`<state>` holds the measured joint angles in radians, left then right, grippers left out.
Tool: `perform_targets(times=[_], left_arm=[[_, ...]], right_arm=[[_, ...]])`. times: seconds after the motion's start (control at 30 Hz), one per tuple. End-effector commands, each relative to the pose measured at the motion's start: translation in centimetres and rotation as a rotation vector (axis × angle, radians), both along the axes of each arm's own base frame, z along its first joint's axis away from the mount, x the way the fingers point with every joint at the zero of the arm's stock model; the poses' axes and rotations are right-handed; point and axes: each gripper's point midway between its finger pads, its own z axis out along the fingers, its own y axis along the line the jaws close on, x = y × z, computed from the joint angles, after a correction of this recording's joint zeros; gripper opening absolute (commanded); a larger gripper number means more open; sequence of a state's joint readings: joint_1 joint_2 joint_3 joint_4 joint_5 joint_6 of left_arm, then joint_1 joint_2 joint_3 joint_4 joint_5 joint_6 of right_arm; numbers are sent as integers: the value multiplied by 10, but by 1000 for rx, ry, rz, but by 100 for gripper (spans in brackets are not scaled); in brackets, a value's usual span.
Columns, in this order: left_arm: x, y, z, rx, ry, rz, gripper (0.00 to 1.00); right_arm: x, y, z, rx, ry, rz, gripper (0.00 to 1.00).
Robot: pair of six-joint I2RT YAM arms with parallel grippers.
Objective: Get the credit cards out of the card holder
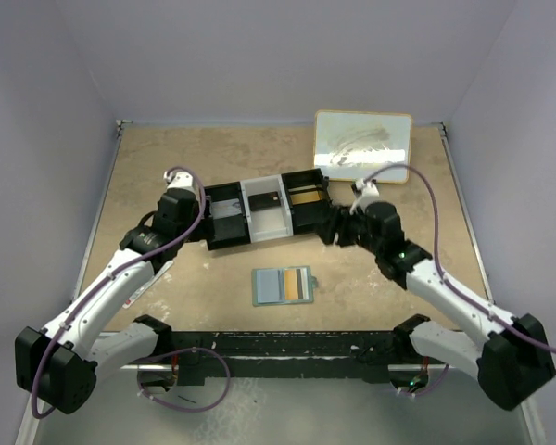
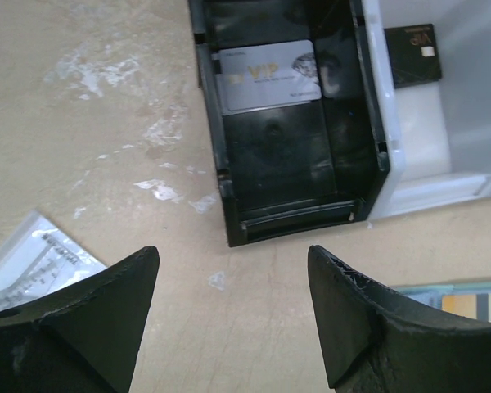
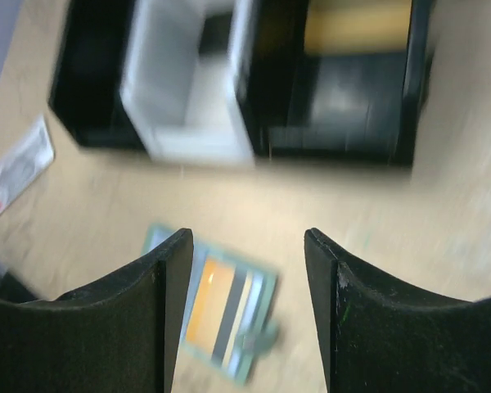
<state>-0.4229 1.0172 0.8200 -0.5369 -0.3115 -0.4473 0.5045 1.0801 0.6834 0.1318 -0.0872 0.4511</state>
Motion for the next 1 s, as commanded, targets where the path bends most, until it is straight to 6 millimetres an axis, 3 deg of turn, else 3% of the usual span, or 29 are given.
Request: perform_targets(times=[0.0, 0.1, 0.23, 0.43, 0.53, 0.6, 0.73, 0.97], left_arm=[[3, -35, -1, -106, -1, -159, 71], [-1, -61, -6, -164, 26, -261, 71], [-14, -103, -5, -160, 2, -350, 71], [-25, -151, -18, -184, 22, -416, 71], [-33, -172, -34, -154, 52, -475, 71], [-39, -183, -49, -103, 91, -509, 71], [-48, -198, -60, -33, 106, -558, 71], [-48, -208, -75, 2, 122, -587, 71]], right_arm=[[-78, 14, -35, 295, 301, 18, 60], [-109, 19, -47, 334, 365, 47, 59], [-138, 28, -60, 331, 444, 110, 60], [-156, 39, -81, 304, 524, 168, 60], [-163, 40, -100, 271, 587, 184, 61], [-170, 41, -114, 242, 632, 193, 61], [-179, 46, -125, 257, 665, 221, 61], [-182, 50, -138, 279, 700, 222, 61]])
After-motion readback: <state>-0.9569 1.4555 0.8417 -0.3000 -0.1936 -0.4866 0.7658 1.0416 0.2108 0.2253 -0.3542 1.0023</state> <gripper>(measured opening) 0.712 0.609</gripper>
